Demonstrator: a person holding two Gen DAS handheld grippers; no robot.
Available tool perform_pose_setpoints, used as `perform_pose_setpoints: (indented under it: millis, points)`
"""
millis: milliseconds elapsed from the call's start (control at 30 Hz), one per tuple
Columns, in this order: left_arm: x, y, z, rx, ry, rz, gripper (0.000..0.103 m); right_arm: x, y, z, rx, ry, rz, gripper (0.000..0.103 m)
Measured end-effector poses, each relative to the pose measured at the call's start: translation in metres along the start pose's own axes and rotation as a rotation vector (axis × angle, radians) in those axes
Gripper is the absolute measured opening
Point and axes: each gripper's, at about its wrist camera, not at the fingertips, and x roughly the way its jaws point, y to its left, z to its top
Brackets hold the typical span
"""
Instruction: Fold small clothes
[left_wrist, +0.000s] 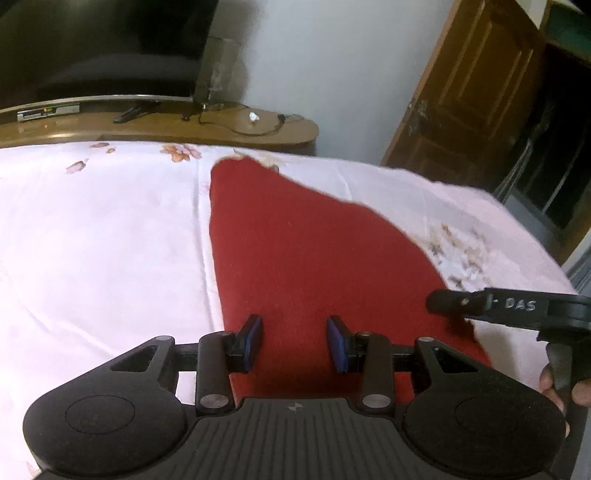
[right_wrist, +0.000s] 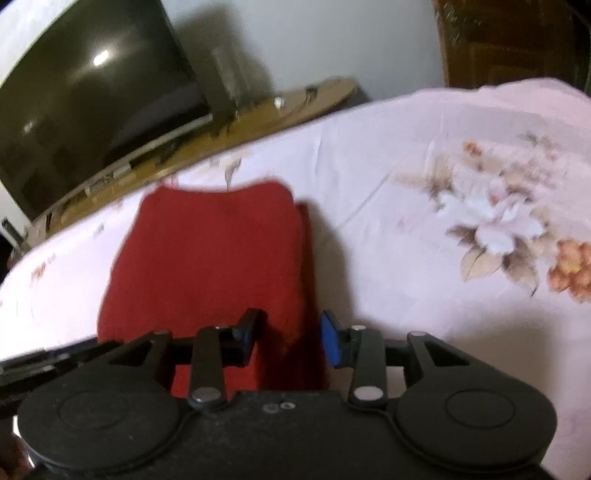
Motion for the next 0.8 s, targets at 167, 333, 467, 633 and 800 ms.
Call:
perform_pose_setpoints:
  millis: [167,333,467,633,800]
  points:
    - [-0.006,-0.002,0.021,0.007,-0.072,0.006,0.038,-0.016,0.023,0.017,-0.088,-0.090,0.010,0.036]
    - [0.029,-0.004,0.046,0.021,-0.046,0.041,0.038,0.013,0.038,0.037,-0.086,-0.070,0.045,0.035]
    - [0.065,0.000,0.051,0.001,0.021,0.051,0.038,0.041,0.035,0.044,-0.076,-0.036,0.010,0.032]
    - [0.077,0.008,0.050,-0.064,0.051,0.030,0.046,0.065,0.030,0.034,-0.137,0.022,-0.053,0.033]
    - [0.058,-0.001,0.039,0.003,0.039,0.045,0.050,0.046,0.033,0.038,-0.120,0.012,-0.021,0.035]
